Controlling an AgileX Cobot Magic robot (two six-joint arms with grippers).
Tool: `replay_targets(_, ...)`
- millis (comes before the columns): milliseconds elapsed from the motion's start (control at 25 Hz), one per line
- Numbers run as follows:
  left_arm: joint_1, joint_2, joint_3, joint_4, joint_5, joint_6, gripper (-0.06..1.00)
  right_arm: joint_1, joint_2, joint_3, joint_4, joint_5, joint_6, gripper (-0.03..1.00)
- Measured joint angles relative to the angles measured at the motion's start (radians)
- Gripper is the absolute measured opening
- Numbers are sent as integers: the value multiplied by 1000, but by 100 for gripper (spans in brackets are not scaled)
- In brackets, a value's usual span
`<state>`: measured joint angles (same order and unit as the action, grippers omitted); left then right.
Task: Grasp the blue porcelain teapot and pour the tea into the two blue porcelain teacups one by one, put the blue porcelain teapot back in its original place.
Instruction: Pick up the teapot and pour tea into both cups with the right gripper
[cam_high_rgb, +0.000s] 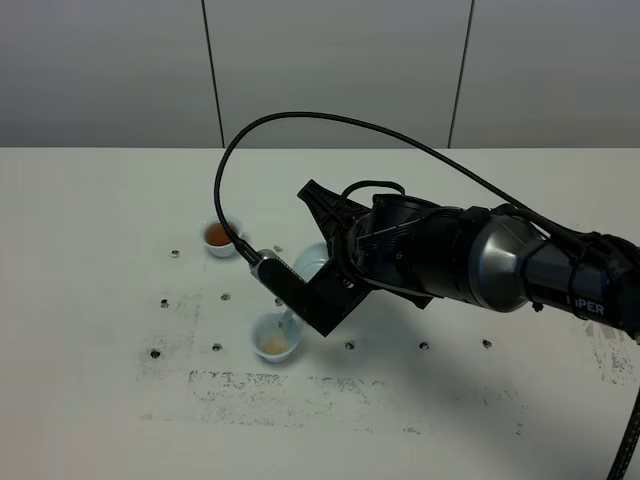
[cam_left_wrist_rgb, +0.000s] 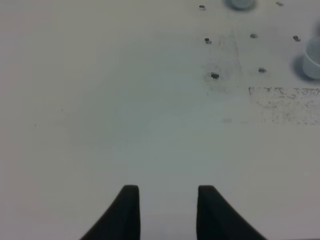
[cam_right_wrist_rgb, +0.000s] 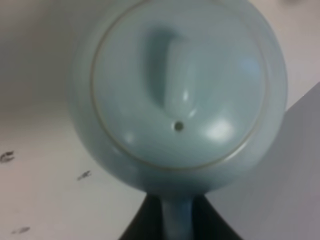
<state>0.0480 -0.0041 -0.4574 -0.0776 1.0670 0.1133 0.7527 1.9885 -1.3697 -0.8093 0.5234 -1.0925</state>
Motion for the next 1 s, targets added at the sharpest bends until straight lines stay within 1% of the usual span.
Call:
replay_targets(120,0,0,0,0,0,0,34,0,0,0,-14,-10,6,6)
replay_targets(560,0,0,0,0,0,0,34,0,0,0,-15,-14,9,6)
replay_targets(760,0,0,0,0,0,0,34,9,0,0,-58,-10,16,6)
replay_targets(1000,0,0,0,0,0,1,34,17,0,0,-84,-6,17,6)
